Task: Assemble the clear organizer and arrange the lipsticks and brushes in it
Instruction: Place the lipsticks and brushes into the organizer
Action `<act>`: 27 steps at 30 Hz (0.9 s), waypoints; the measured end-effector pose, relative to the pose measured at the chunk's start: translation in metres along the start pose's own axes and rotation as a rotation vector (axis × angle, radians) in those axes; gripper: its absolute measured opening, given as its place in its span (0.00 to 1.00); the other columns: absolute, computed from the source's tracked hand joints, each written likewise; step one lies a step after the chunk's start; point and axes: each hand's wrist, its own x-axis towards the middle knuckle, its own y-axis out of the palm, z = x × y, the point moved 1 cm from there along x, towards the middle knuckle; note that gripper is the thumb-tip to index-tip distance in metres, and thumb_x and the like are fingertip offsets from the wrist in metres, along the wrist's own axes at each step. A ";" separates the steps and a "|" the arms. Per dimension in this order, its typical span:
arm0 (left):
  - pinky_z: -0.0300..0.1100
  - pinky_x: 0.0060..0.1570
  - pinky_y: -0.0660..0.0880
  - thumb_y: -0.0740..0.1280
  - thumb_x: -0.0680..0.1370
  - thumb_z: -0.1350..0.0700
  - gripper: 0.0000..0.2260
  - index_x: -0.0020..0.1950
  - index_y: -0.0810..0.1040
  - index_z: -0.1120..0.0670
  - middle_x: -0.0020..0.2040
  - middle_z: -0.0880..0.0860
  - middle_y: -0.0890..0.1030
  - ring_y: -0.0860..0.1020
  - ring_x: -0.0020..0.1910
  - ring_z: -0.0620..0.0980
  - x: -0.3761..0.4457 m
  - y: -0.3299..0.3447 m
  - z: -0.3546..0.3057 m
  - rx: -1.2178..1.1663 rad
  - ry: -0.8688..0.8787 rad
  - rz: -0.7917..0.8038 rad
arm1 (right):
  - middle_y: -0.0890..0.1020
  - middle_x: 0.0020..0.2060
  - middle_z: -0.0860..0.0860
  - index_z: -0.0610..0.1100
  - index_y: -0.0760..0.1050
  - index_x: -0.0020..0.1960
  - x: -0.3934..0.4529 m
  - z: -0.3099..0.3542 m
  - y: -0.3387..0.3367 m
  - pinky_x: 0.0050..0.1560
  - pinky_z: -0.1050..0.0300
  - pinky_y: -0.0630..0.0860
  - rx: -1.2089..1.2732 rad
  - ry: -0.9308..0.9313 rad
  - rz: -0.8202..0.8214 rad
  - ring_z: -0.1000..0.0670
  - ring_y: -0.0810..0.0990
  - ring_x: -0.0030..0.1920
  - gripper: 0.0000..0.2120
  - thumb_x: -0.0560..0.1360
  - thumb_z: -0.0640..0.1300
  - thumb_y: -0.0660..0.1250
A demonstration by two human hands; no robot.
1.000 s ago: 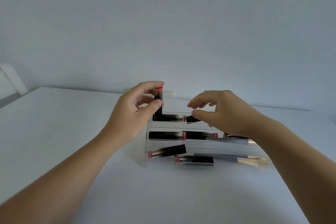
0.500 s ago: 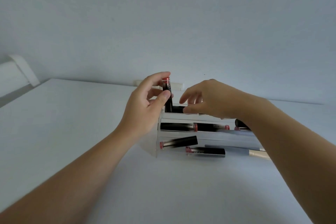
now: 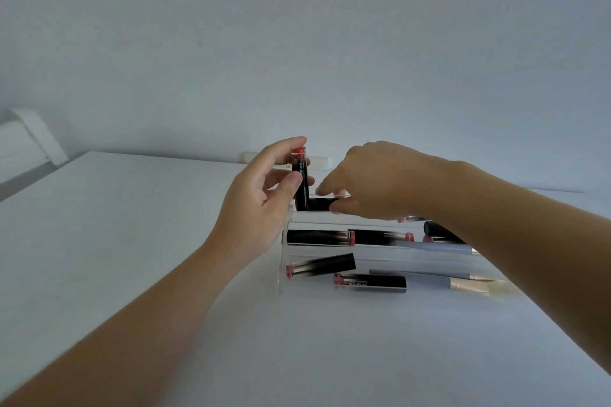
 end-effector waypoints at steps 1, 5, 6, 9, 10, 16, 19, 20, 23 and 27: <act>0.45 0.57 0.78 0.63 0.80 0.58 0.20 0.64 0.75 0.33 0.57 0.41 0.82 0.83 0.56 0.49 0.001 0.000 0.001 0.017 0.007 0.003 | 0.82 0.55 0.53 0.63 0.72 0.68 -0.003 0.000 0.000 0.50 0.52 0.74 -0.001 -0.024 -0.026 0.46 0.80 0.53 0.16 0.80 0.57 0.61; 0.34 0.50 0.78 0.63 0.81 0.58 0.20 0.66 0.75 0.36 0.59 0.40 0.80 0.82 0.57 0.46 0.004 0.001 0.002 0.113 0.085 0.035 | 0.83 0.52 0.54 0.58 0.75 0.64 -0.014 -0.003 0.006 0.46 0.54 0.73 0.016 -0.064 -0.109 0.47 0.80 0.49 0.12 0.81 0.55 0.61; 0.32 0.48 0.77 0.63 0.81 0.58 0.19 0.67 0.75 0.38 0.59 0.40 0.79 0.82 0.57 0.45 0.004 0.001 0.002 0.142 0.115 0.040 | 0.83 0.52 0.54 0.57 0.76 0.63 -0.015 -0.005 0.008 0.44 0.55 0.71 0.010 -0.060 -0.124 0.47 0.80 0.49 0.12 0.82 0.55 0.61; 0.30 0.46 0.76 0.64 0.81 0.58 0.19 0.69 0.73 0.42 0.57 0.39 0.78 0.81 0.56 0.46 0.004 0.002 0.002 0.197 0.184 0.047 | 0.84 0.53 0.54 0.57 0.76 0.63 -0.020 -0.012 0.014 0.45 0.55 0.71 0.022 -0.002 -0.123 0.46 0.81 0.50 0.13 0.81 0.57 0.61; 0.30 0.45 0.76 0.64 0.81 0.58 0.19 0.70 0.73 0.44 0.57 0.39 0.77 0.81 0.56 0.47 0.003 0.002 0.002 0.215 0.205 0.050 | 0.84 0.53 0.54 0.57 0.76 0.63 -0.022 -0.015 0.014 0.48 0.54 0.73 0.047 0.029 -0.108 0.47 0.81 0.51 0.13 0.81 0.58 0.62; 0.29 0.47 0.75 0.63 0.82 0.61 0.18 0.71 0.73 0.51 0.57 0.45 0.75 0.76 0.55 0.43 0.003 0.009 -0.001 0.370 0.361 0.076 | 0.83 0.50 0.60 0.59 0.78 0.60 -0.025 -0.018 0.014 0.43 0.59 0.67 0.245 0.131 -0.060 0.62 0.75 0.41 0.12 0.78 0.59 0.66; 0.27 0.48 0.73 0.63 0.82 0.61 0.17 0.71 0.73 0.53 0.58 0.43 0.74 0.75 0.56 0.39 0.003 0.015 -0.003 0.387 0.410 0.079 | 0.82 0.49 0.58 0.58 0.77 0.60 -0.022 -0.013 0.009 0.35 0.61 0.66 0.230 0.116 -0.008 0.78 0.70 0.30 0.13 0.77 0.61 0.66; 0.26 0.49 0.72 0.63 0.82 0.61 0.17 0.71 0.73 0.53 0.58 0.43 0.74 0.75 0.57 0.38 0.003 0.017 -0.003 0.382 0.414 0.076 | 0.82 0.50 0.58 0.58 0.77 0.61 -0.020 -0.011 0.007 0.35 0.60 0.67 0.208 0.100 0.009 0.80 0.67 0.28 0.15 0.77 0.61 0.66; 0.26 0.50 0.73 0.63 0.82 0.60 0.17 0.71 0.73 0.53 0.59 0.43 0.74 0.76 0.58 0.39 0.002 0.019 -0.003 0.352 0.399 0.067 | 0.82 0.49 0.56 0.58 0.77 0.61 -0.017 -0.007 0.004 0.40 0.57 0.68 0.050 0.043 0.029 0.59 0.71 0.23 0.15 0.78 0.62 0.63; 0.28 0.49 0.74 0.62 0.81 0.59 0.17 0.71 0.73 0.53 0.58 0.43 0.74 0.77 0.56 0.40 0.000 0.020 -0.001 0.345 0.410 0.038 | 0.80 0.42 0.52 0.51 0.76 0.52 -0.016 -0.002 0.011 0.40 0.53 0.70 -0.163 -0.069 -0.018 0.44 0.79 0.41 0.13 0.82 0.56 0.57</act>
